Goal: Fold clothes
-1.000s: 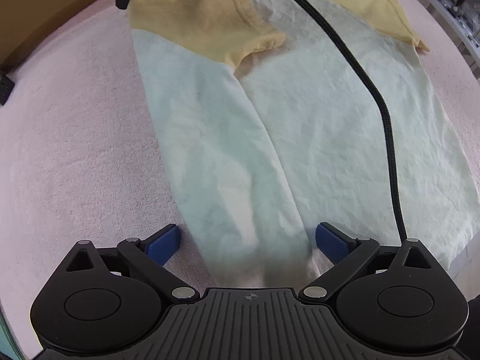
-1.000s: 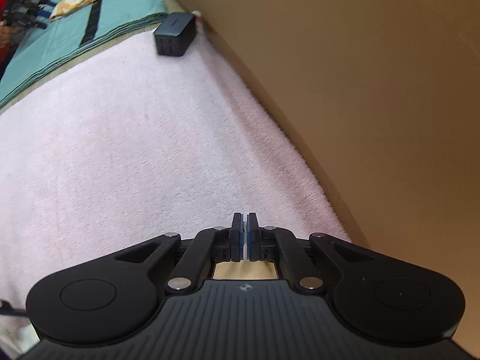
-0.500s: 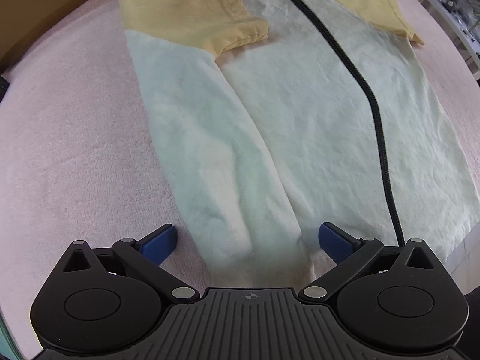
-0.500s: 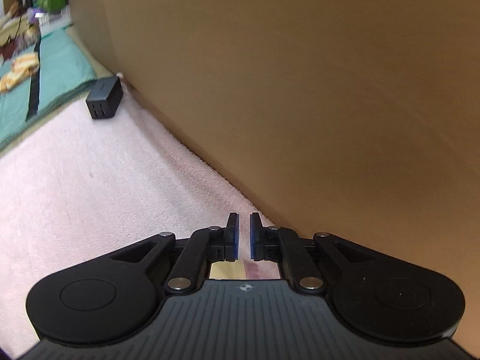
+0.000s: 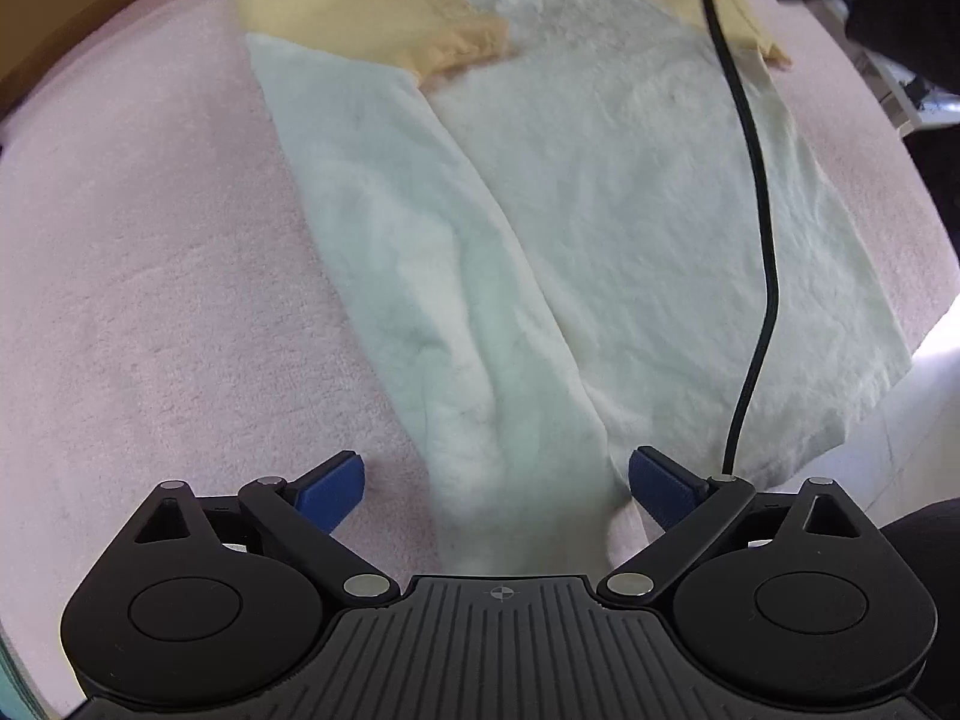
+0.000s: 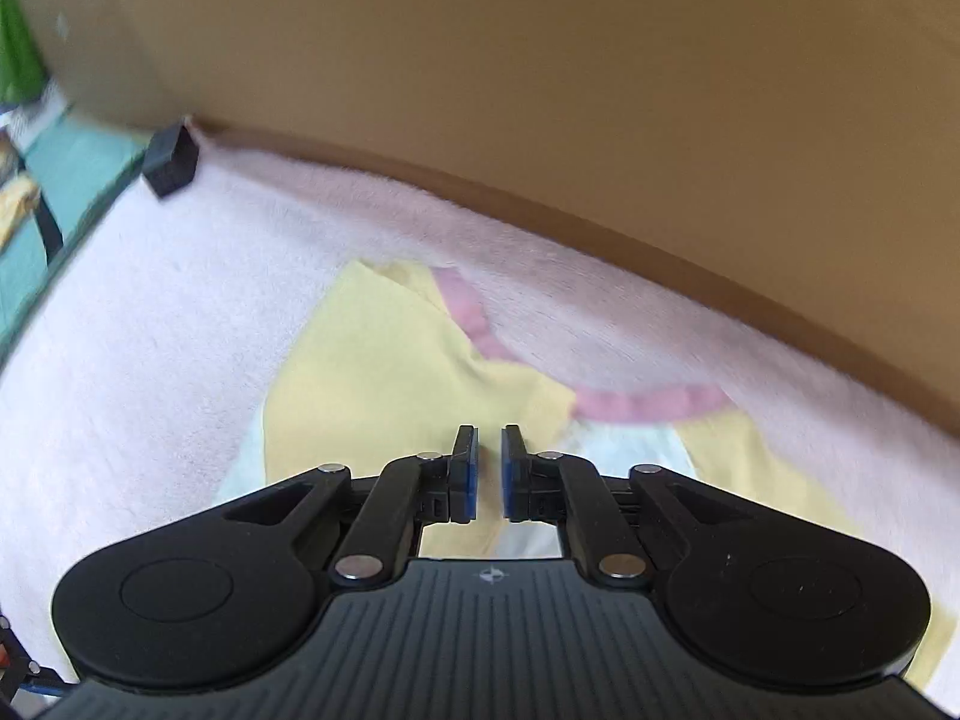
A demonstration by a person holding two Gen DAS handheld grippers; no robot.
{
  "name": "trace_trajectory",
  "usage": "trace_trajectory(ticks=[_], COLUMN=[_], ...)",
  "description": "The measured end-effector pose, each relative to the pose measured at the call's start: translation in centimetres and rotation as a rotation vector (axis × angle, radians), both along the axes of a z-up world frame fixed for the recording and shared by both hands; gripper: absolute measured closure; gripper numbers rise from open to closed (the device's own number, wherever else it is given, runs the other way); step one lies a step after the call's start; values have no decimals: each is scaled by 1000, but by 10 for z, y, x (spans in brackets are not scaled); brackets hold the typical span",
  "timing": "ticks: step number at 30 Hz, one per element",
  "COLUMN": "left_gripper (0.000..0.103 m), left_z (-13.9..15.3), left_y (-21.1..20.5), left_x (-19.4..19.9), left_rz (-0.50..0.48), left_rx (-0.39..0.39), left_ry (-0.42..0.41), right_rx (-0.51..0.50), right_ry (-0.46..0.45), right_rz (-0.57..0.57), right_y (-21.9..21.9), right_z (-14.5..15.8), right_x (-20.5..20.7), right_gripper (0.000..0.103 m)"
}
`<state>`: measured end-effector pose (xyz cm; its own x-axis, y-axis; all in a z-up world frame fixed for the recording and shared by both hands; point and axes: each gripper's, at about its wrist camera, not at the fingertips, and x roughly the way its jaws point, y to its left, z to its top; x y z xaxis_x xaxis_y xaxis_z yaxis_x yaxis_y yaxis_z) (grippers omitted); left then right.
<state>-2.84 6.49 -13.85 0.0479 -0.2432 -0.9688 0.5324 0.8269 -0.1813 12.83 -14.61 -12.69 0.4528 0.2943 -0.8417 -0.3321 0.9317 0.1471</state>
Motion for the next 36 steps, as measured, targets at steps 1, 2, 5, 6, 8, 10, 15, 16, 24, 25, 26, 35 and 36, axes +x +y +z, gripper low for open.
trace_trajectory(ticks=[1,2,5,6,8,10,15,16,24,25,26,35,36], left_gripper=[3,2,2,2,2,2,2,2,0,0,0,0,0], left_z=[8,15,23,25,29,23,-32,-41,-52,-48,-44,19,30], left_y=[8,16,33,25,10,-8,-24,-27,-28,-24,-20,37,44], left_x=[6,12,61,64,71,77,52,44,-21,-24,-27,25,36], left_rz=[22,45,104,114,134,149,152,142,56,55,54,213,242], left_rx=[-9,-16,-12,-3,16,23,72,78,51,58,67,100,112], left_ry=[-13,-25,-47,-50,-55,-50,43,67,167,157,144,-72,-105], right_rx=[45,86,113,94,60,111,213,211,375,377,377,290,272], right_ry=[-12,-17,67,107,171,146,148,157,353,366,374,114,107], right_rz=[2,8,61,64,25,3,41,54,51,52,51,216,228], right_y=[-2,-3,12,16,15,3,-11,-10,-3,0,3,53,59], right_z=[5,9,1,-5,-18,-12,4,4,-18,-20,-22,7,3], right_x=[-9,-17,-36,-41,-55,-77,-140,-150,-190,-192,-194,-177,-169], right_gripper=[91,90,71,67,66,65,64,64,64,63,63,77,81])
